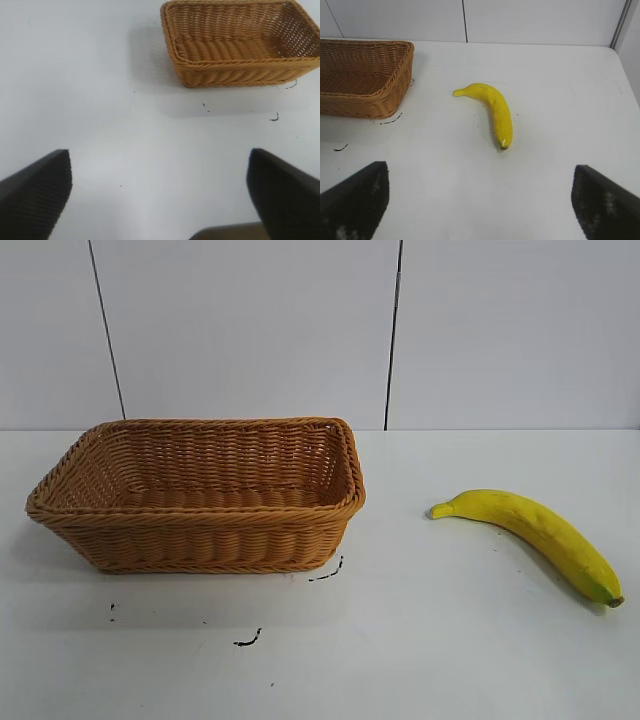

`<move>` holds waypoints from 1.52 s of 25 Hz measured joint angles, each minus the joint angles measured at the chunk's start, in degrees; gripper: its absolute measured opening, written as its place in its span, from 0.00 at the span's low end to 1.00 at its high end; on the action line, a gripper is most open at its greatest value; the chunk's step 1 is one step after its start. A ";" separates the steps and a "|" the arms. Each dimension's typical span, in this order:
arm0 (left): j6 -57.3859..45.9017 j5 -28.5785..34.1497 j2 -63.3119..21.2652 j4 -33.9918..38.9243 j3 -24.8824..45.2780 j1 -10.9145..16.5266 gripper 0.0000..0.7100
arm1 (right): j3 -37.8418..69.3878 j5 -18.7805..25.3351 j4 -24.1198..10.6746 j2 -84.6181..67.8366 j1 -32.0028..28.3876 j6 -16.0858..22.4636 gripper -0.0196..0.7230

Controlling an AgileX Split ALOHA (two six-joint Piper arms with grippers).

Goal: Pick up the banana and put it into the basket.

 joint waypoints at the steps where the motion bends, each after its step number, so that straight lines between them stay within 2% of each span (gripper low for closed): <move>1: 0.00 0.00 0.00 0.00 0.00 0.00 0.97 | 0.00 0.00 0.00 0.00 0.00 0.00 0.96; 11: 0.00 0.00 0.00 0.00 0.00 0.00 0.97 | -0.85 0.66 -0.58 3.45 0.02 0.00 0.96; 19: 0.00 0.00 0.00 0.00 0.00 0.00 0.97 | -12.15 9.11 -0.84 33.46 0.02 0.00 0.96; 22: 0.00 0.00 0.00 0.00 0.00 0.00 0.97 | -16.31 10.08 -0.86 45.67 0.02 -0.13 0.96; 25: 0.00 0.00 0.00 0.00 0.00 0.00 0.97 | -20.85 10.01 -0.91 57.14 0.02 -2.14 0.96; 29: 0.00 0.00 0.00 0.00 0.00 0.00 0.97 | -27.84 9.53 -1.02 71.19 0.02 -8.08 0.96; 34: 0.00 0.00 0.00 0.00 0.00 0.00 0.97 | -36.52 5.36 -1.03 83.60 1.36 -12.57 0.96; 38: 0.00 0.00 0.00 0.00 0.00 0.00 0.97 | -43.29 0.65 -0.80 91.52 4.40 -14.15 0.96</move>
